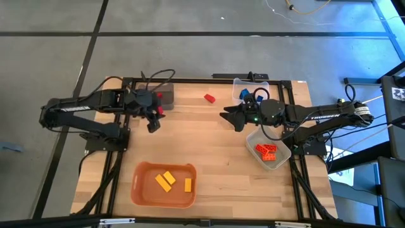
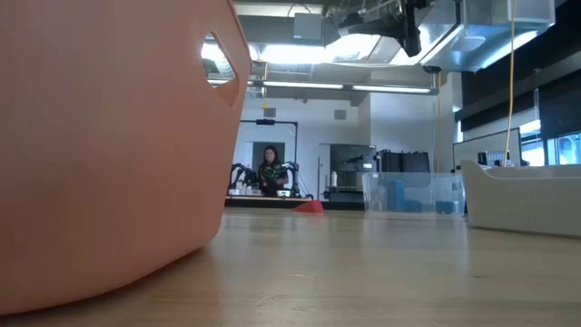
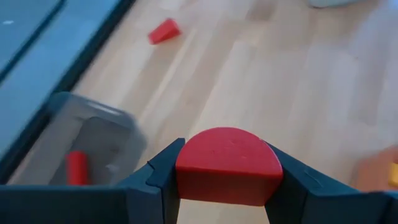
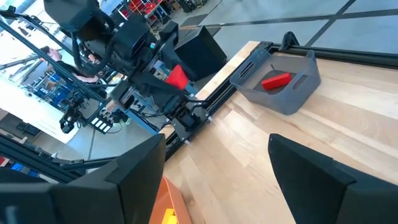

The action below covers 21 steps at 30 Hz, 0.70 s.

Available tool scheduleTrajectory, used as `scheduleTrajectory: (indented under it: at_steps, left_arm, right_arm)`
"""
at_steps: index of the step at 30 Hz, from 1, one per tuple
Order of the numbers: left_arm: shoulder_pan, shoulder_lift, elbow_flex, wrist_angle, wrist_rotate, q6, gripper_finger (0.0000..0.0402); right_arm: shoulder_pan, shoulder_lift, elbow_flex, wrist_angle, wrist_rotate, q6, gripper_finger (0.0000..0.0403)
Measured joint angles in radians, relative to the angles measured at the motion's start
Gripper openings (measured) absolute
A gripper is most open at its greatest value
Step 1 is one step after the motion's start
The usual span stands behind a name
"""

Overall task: Sort & place blocks by color
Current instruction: Put the bottom red block into the black transparent bin

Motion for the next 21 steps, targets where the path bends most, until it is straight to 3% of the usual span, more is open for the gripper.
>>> scheduleTrajectory:
  at_steps: [3, 6, 13, 16, 21]
  left_arm:
    - [0.011, 0.000, 0.000, 0.000, -0.096, -0.025, 0.0158]
    - [0.115, 0.032, 0.000, 0.007, -0.137, -0.025, 0.0158]
    - [0.498, 0.249, -0.001, 0.071, 0.118, 0.002, 0.0158]
    - [0.565, 0.356, -0.002, 0.090, 0.177, -0.016, 0.0158]
    - [0.583, 0.473, -0.029, 0.126, 0.140, -0.036, 0.0158]
  right_arm:
    - [0.000, 0.000, 0.000, 0.000, 0.000, 0.000, 0.0283]
    - [-0.005, 0.000, 0.000, 0.000, 0.007, 0.000, 0.0283]
    - [-0.020, 0.000, 0.000, 0.000, 0.009, 0.007, 0.0283]
    - [-0.020, 0.000, 0.000, 0.000, 0.008, 0.010, 0.0283]
    - [-0.020, 0.000, 0.000, 0.000, 0.008, 0.033, 0.0283]
